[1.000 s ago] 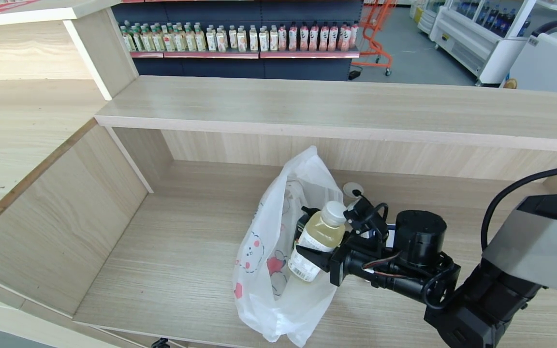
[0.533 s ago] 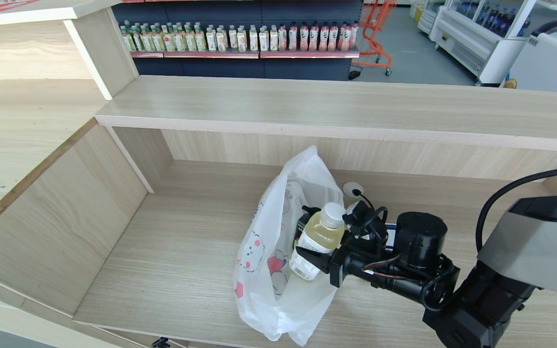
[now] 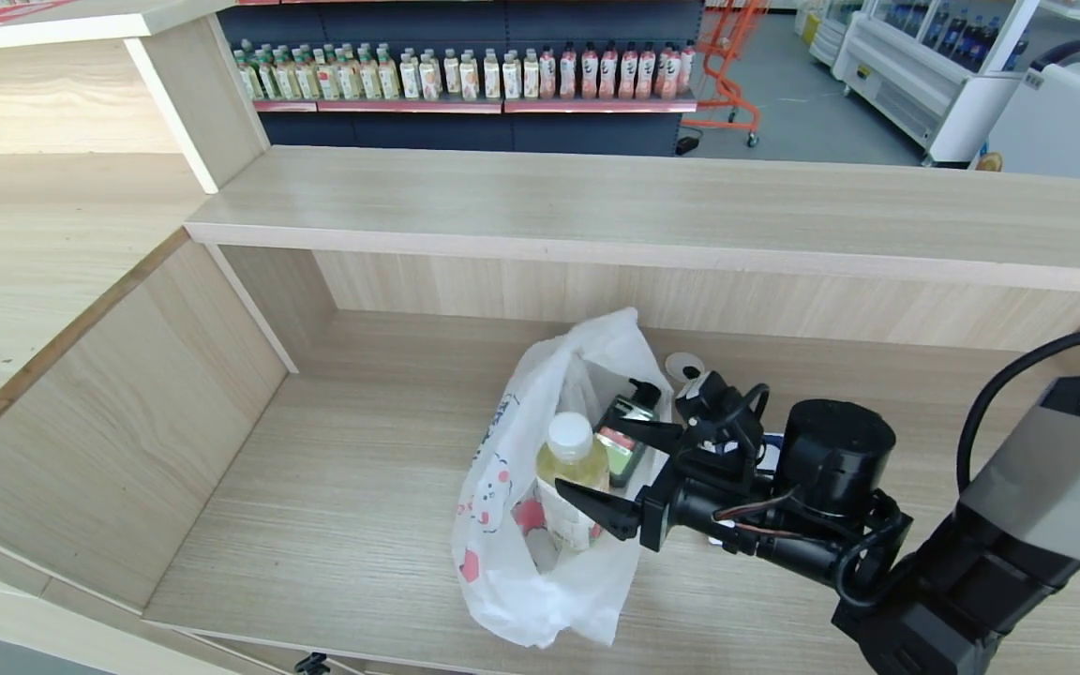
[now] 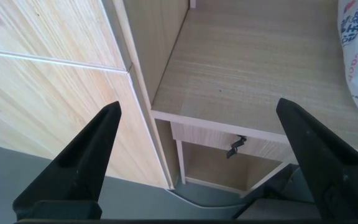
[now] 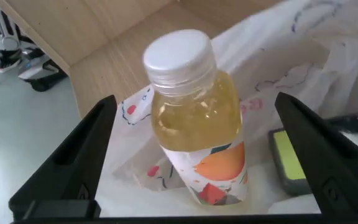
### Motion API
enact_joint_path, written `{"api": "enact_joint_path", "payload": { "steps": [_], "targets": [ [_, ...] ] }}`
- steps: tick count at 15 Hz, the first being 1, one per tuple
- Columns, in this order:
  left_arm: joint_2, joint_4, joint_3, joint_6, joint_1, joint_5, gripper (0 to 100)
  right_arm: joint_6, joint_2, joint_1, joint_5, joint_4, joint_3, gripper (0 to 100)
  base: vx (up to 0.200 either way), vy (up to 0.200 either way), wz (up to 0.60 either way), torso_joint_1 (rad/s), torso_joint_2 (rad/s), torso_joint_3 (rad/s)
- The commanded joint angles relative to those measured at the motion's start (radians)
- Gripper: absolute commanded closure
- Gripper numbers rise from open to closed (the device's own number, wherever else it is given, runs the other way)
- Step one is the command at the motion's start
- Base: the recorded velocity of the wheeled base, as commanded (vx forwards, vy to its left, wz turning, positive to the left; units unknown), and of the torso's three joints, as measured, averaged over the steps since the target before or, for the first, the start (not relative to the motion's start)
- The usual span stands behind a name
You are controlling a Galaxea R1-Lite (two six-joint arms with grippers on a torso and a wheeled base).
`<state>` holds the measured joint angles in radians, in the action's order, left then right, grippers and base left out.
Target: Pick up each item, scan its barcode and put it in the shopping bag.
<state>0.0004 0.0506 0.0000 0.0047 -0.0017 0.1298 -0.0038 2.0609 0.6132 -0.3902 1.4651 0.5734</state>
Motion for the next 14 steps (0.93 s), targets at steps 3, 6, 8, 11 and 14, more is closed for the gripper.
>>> {"api": "enact_joint_path", "payload": {
  "steps": [3, 6, 8, 11, 14],
  "targets": [
    [0.0, 0.0, 0.0, 0.0, 0.0, 0.001, 0, 0.033, -0.088, 0.002, -0.001, -0.019, -0.006, 0, 0.0, 0.0, 0.0, 0.0, 0.0, 0.0],
    [0.0, 0.0, 0.0, 0.0, 0.0, 0.001, 0, 0.042, -0.125, -0.013, 0.004, -0.046, -0.01, 0, 0.0, 0.0, 0.0, 0.0, 0.0, 0.0],
    [0.0, 0.0, 0.0, 0.0, 0.0, 0.001, 0, 0.039, -0.212, -0.072, 0.019, -0.121, -0.029, 0, 0.0, 0.0, 0.0, 0.0, 0.0, 0.0],
    [0.0, 0.0, 0.0, 0.0, 0.0, 0.001, 0, 0.041, -0.407, -0.161, 0.019, -0.232, -0.13, 0, 0.0, 0.0, 0.0, 0.0, 0.0, 0.0],
    [0.0, 0.0, 0.0, 0.0, 0.0, 0.001, 0, 0.048, -0.516, -0.245, 0.025, -0.275, -0.148, 0, 0.0, 0.0, 0.0, 0.0, 0.0, 0.0]
  ]
}}
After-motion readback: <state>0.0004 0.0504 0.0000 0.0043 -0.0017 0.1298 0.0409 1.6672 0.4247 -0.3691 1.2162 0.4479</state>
